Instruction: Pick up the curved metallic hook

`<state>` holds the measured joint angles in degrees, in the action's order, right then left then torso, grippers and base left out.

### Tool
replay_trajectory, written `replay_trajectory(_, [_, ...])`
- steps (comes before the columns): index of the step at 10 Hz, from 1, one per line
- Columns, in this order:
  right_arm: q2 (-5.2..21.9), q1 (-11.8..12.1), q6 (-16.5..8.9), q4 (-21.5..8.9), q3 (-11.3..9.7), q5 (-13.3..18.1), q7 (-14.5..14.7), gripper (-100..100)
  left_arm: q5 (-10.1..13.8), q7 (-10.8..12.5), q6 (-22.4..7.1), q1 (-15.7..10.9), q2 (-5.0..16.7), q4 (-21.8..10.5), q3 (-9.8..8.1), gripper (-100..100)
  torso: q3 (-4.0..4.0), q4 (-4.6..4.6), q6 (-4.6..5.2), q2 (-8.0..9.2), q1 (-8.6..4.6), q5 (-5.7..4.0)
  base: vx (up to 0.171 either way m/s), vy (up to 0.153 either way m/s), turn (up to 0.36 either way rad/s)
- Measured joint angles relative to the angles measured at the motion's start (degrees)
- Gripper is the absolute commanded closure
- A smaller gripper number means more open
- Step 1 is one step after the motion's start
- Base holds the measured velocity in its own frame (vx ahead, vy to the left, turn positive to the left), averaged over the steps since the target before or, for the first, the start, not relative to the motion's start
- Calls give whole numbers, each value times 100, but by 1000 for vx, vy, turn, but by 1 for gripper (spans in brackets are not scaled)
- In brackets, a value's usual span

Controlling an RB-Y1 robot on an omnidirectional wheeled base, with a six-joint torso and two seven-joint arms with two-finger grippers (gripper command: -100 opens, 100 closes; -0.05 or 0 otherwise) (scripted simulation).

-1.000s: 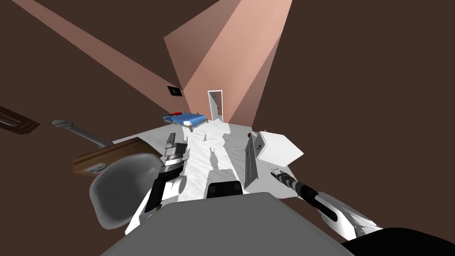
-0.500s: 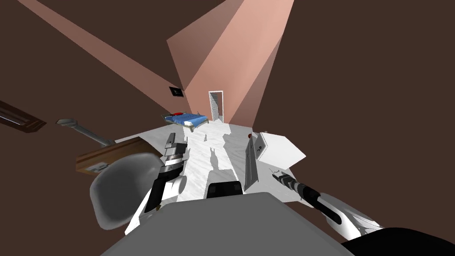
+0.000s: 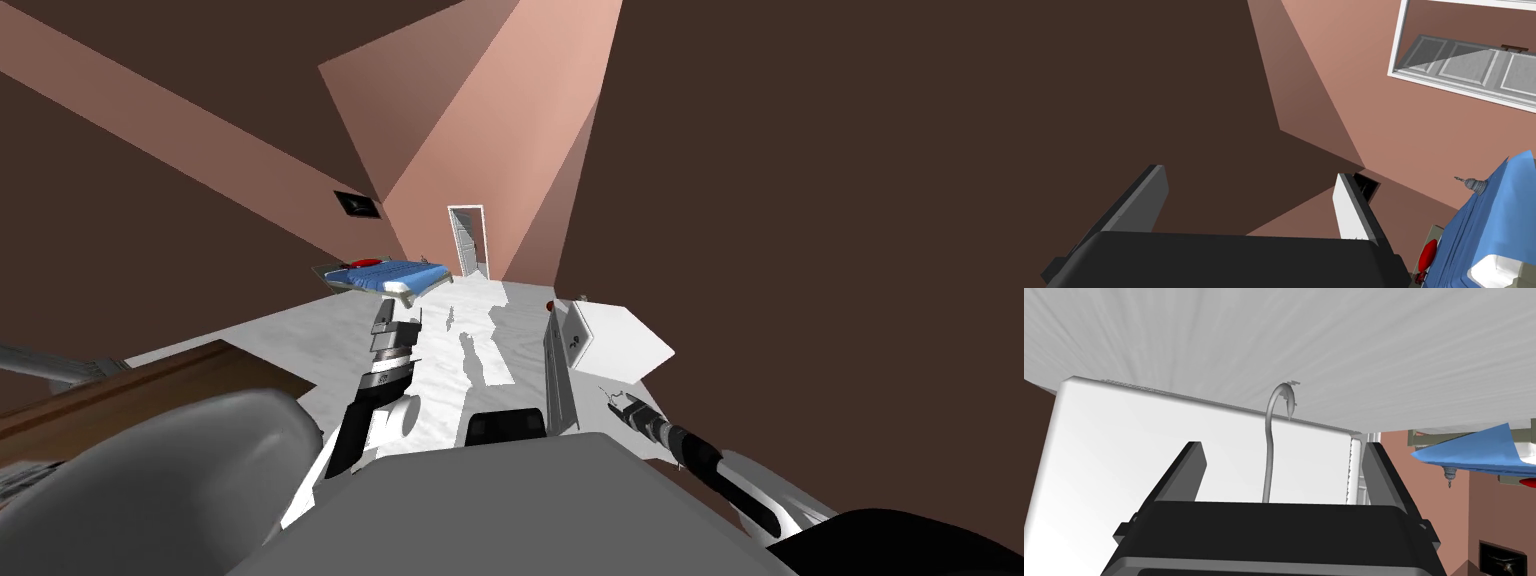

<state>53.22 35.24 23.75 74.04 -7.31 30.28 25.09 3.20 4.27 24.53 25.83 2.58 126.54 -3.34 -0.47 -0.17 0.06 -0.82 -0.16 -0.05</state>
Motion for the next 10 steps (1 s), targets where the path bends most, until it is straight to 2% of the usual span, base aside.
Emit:
replay_trajectory(2, [-79,226,50,222,89,96,123,-100,0,0,0,-1,0,0,0,0,15,5,1,28,-2,0,148,-37,-221])
replay_trajectory(3, [-88,386,31,464,113,176,173,-100,0,0,0,-1,0,0,0,0,13,5,0,23,-4,0,157,19,-335])
replay_trajectory(5, [-237,615,107,712,182,365,358,-100,0,0,0,-1,-1,0,1,0,13,5,1,23,23,5,125,31,-192])
replay_trajectory(6, [-244,633,118,732,188,374,379,100,0,0,0,-3,-1,0,1,0,24,8,-7,46,15,4,13,6,12])
replay_trajectory(10, [-233,627,114,730,205,368,374,100,0,0,-1,-4,0,-1,1,0,41,12,-10,76,1,-17,2,-3,-3])
